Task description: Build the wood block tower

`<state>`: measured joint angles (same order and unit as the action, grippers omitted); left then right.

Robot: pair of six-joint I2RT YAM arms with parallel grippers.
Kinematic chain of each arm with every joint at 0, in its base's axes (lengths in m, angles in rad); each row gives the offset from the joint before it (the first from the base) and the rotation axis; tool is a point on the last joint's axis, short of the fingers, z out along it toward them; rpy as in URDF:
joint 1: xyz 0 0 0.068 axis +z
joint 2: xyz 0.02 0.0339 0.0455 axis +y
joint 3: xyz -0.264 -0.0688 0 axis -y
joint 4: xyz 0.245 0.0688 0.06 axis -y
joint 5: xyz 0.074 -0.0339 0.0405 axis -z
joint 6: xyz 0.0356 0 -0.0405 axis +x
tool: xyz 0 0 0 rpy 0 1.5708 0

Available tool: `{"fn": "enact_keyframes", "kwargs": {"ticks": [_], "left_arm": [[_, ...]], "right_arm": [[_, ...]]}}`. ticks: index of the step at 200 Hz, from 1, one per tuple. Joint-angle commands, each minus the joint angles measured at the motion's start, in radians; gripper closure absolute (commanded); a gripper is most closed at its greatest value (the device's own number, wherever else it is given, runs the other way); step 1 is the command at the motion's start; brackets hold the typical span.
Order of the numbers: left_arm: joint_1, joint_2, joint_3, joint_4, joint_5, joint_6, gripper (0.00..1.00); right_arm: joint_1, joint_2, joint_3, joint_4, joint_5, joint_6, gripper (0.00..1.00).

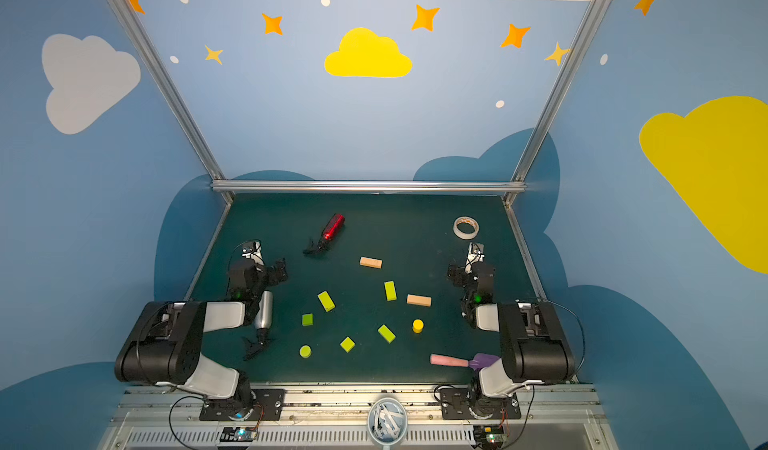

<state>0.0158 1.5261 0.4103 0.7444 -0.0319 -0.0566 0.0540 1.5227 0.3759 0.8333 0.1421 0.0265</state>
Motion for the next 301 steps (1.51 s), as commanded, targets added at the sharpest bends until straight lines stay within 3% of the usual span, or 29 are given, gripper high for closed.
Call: {"fn": "enact_keyframes", "kwargs": {"ticks": [1,238,266,301], "left_arm": [[0.004,0.000,0.012,0.004,-0.005,0.001,0.00],[0.005,-0.013,0.038,-0.037,-0.008,0.003,0.00],[0.004,-0.091,0.286,-0.531,-0.015,-0.015,0.00],[-0.007,-0.160,0.379,-0.695,0.067,-0.078,0.04]], "right_arm": [[0.007,-0.006,0.009,0.006,0.014,0.010,0.04],[0.013,-0.013,0.009,0.013,0.019,-0.001,0.04],[0.055,-0.129,0.128,-0.334,0.073,-0.009,0.04],[0.095,-0.214,0.290,-0.735,0.047,0.092,0.06]]}}
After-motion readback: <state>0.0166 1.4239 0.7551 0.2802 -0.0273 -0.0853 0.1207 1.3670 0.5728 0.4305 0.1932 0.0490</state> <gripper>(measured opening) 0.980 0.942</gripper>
